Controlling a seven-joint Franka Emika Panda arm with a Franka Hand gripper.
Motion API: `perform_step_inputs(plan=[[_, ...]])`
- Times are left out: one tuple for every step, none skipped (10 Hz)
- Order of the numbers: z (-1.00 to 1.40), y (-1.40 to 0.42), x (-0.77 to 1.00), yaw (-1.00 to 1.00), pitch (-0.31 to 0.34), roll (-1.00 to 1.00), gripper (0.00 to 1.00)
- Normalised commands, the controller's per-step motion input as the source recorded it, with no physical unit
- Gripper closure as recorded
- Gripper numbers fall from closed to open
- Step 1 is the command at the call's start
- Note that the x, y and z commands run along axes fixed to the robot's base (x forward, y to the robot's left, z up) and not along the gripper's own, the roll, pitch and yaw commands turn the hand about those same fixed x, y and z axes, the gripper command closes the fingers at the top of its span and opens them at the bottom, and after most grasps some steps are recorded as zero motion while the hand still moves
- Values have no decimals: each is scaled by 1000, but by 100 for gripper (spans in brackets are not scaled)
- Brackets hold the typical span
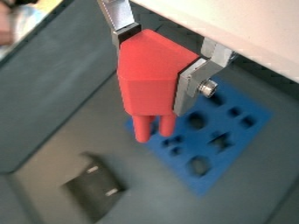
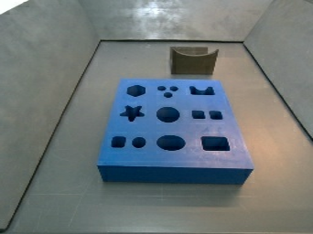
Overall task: Pick up the 3 prong object. Move up. Rotate the 3 prong object. Place the 3 prong object on the fixture. Regrasp the 3 prong object. Move to above the board. Insert the 3 prong object.
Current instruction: Move to above the board.
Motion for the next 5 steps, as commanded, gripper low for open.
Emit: perform_step_inputs(plan=[[-79,-482,-453,-115,49,-1000,100],[-40,-228,-272,-103,45,-1000,100],[-28,-102,-159,-77,37,-861,100],[-16,-50,-105,-34,7,-546,100],[-6,-21,-79,-21,-14,-349,100]])
